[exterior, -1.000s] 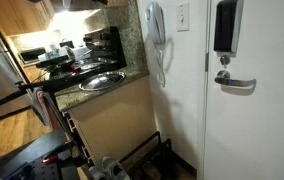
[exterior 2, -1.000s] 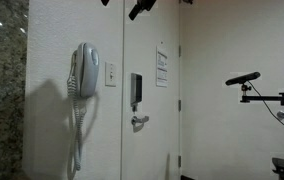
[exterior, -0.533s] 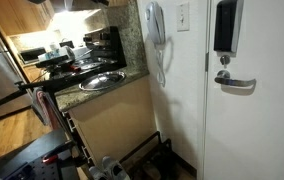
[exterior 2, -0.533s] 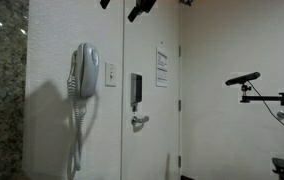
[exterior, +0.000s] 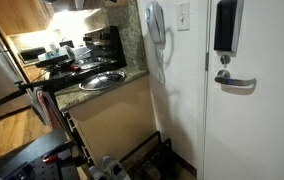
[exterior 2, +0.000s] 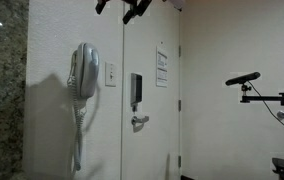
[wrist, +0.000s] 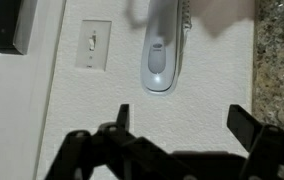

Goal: Unhang the phone receiver, put it on the counter, and then press the button of the thing on the wall

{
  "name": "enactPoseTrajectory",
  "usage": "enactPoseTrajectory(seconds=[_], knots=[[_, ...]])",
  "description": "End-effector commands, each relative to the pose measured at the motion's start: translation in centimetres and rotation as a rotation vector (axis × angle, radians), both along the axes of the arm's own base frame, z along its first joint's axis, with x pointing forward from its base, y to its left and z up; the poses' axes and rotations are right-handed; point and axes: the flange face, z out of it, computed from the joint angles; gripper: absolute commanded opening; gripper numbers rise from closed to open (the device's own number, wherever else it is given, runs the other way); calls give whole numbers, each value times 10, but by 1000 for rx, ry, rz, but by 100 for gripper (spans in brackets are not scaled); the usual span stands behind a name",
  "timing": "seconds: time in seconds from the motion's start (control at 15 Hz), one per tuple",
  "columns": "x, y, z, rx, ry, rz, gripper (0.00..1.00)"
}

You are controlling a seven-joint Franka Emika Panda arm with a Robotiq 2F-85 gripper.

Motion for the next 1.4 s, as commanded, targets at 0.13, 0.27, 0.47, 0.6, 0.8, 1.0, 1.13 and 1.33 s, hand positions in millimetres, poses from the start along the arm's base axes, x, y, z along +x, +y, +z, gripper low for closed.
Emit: enactPoseTrajectory(seconds=[0.13,0.27,0.47,0.6,0.8,1.0,1.13,1.33], knots=[[32,-8,10,18,-37,26,100],[41,-13,10,34,-29,23,100],[52,-19,2,45,2,18,100],[56,-20,-7,49,24,20,100],[65,-17,-23,40,64,11,100],[78,-12,-37,34,115,9,100],[89,-10,-43,37,140,14,100],[80,-11,-38,44,142,-1,100]])
